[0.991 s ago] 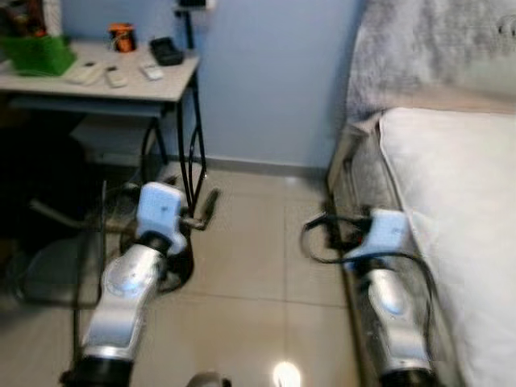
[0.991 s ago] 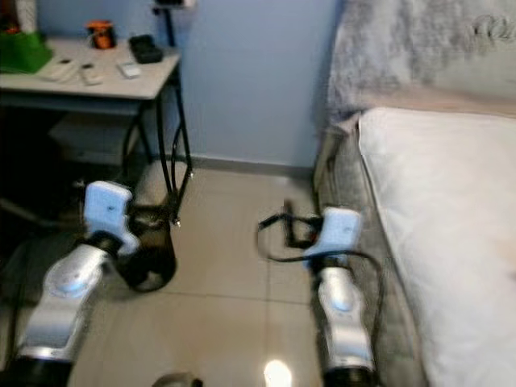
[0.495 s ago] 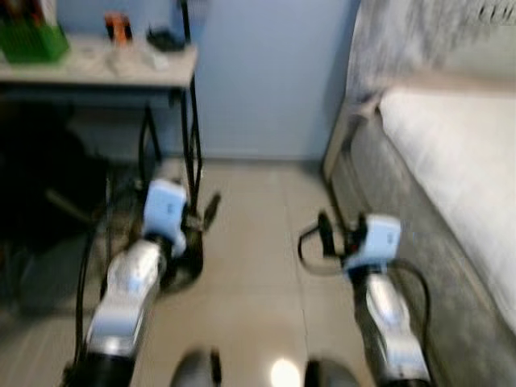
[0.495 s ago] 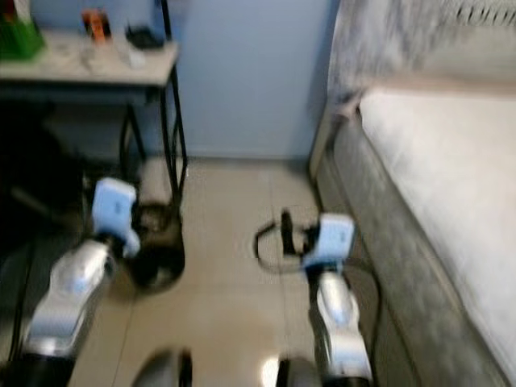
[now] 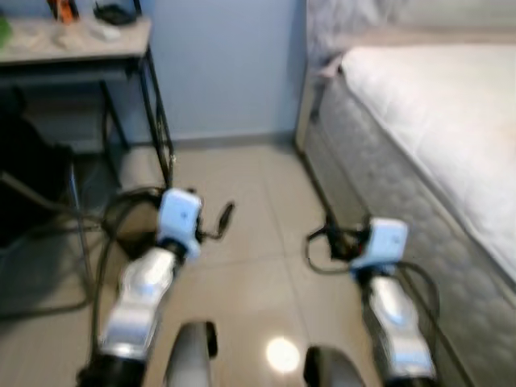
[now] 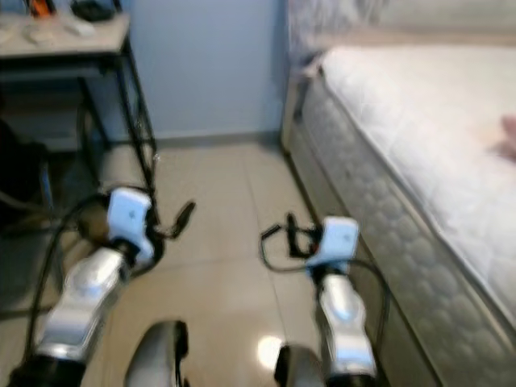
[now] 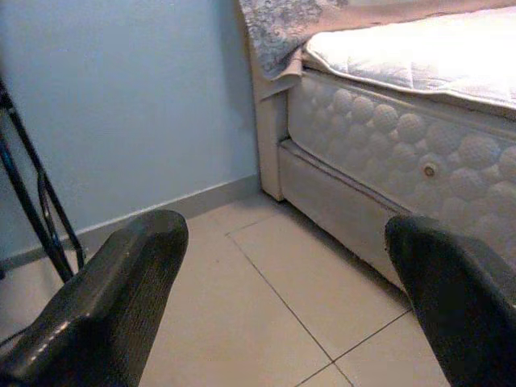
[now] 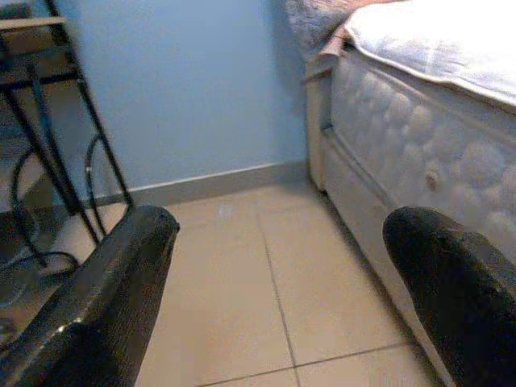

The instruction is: Clean up the room

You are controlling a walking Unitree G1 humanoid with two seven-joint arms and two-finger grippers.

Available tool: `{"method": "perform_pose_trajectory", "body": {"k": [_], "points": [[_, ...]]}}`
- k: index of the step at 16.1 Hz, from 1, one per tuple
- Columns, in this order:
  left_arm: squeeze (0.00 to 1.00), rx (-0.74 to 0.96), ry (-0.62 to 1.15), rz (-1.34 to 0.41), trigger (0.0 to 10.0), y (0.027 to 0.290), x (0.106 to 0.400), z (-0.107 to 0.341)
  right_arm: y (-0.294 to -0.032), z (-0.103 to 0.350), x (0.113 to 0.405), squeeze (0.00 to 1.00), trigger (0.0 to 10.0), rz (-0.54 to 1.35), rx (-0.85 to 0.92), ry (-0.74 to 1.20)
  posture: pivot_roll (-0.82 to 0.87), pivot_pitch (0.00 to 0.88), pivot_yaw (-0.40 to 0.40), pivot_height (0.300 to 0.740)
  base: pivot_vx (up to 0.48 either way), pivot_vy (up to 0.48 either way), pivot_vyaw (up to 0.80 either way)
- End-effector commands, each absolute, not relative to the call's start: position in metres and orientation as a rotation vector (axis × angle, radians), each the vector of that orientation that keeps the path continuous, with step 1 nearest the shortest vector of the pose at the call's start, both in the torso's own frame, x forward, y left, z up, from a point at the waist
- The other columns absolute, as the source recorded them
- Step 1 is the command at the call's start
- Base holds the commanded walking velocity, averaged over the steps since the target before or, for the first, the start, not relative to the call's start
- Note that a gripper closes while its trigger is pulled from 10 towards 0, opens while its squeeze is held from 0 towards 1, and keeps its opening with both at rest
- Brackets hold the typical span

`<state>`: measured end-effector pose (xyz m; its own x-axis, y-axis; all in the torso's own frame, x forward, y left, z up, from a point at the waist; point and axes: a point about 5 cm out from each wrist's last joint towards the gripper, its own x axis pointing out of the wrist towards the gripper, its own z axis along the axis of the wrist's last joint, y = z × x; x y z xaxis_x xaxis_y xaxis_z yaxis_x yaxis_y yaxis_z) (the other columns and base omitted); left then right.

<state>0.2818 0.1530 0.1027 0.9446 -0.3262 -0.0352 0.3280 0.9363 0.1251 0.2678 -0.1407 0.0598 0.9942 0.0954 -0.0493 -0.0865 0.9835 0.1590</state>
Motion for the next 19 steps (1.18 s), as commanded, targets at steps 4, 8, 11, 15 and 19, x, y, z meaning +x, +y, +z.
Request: {"method": "perform_pose_trajectory", "body": {"k": [4,8,11,15,19], "points": [[0.0,0.124,-0.033,-0.407,10.0,0.144,0.285,0.113,-0.143,0.061,0.268,0.0,10.0,0.084,0.175,0.048,0.01,0.0,-0.002,0.641,0.0,0.48,-0.8],[0.0,0.142,-0.04,-0.446,10.0,0.141,0.288,0.116,-0.144,0.061,0.268,0.0,10.0,0.076,0.172,0.049,0.0,0.0,0.004,0.641,0.0,0.48,-0.8],[0.0,0.145,-0.01,-0.457,10.0,0.141,0.289,0.112,-0.144,0.059,0.265,0.0,10.0,0.068,0.169,0.054,0.0,0.0,0.004,0.641,0.0,0.0,-0.8],[0.0,0.127,0.013,-0.458,10.0,0.138,0.283,0.106,-0.146,0.058,0.263,0.0,10.0,0.053,0.17,0.056,-0.01,0.0,0.011,0.641,0.0,0.0,-0.8],[0.0,0.132,0.014,-0.455,10.0,0.141,0.286,0.106,-0.147,0.058,0.264,0.0,10.0,0.05,0.165,0.059,-0.01,0.0,0.009,0.641,0.0,0.0,-0.8]]}}
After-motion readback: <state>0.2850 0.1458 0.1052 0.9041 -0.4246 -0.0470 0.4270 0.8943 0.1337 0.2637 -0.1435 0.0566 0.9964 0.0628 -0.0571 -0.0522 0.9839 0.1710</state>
